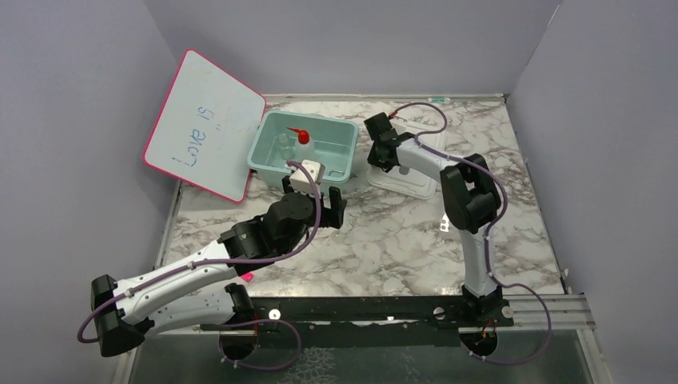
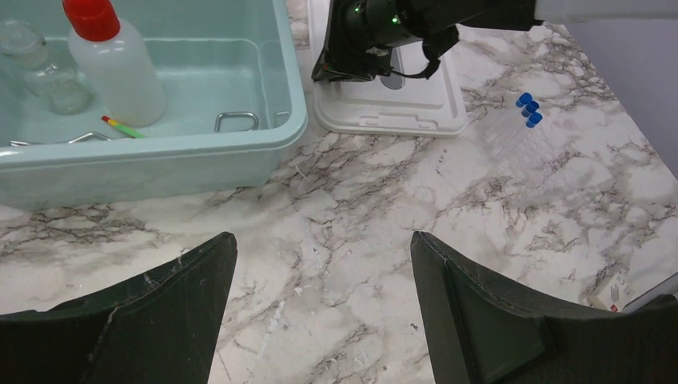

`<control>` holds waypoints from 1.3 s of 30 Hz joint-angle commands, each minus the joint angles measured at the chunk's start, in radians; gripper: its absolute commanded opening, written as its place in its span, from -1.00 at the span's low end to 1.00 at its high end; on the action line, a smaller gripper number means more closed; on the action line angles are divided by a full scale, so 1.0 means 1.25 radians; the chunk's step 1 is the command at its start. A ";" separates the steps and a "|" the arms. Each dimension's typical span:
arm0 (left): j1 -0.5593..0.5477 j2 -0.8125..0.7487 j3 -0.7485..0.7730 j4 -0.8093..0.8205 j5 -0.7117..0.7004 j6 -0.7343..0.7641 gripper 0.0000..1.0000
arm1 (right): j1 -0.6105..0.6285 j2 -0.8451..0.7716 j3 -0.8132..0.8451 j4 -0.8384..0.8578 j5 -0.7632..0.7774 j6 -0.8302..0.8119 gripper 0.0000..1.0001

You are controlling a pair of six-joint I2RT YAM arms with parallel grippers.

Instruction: Organize the chemistry lab equipment

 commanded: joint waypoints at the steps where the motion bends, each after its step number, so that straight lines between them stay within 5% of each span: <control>1: 0.003 -0.013 -0.018 -0.016 0.001 -0.107 0.66 | 0.002 -0.115 -0.076 0.065 -0.071 0.060 -0.98; 10: 0.031 -0.024 0.021 -0.067 0.015 -0.230 0.73 | 0.002 -0.322 -0.239 0.230 -0.203 0.058 -0.99; 20: 0.145 0.031 0.090 -0.051 0.209 -0.260 0.88 | 0.002 -0.613 -0.552 0.412 -0.367 0.086 -0.99; 29: 0.228 0.133 0.088 0.042 0.406 -0.301 0.88 | 0.002 -0.830 -0.737 0.483 -0.517 0.059 -0.99; 39: 0.248 0.236 0.091 0.179 0.492 -0.373 0.87 | 0.005 -0.968 -0.840 0.552 -0.653 0.017 -0.99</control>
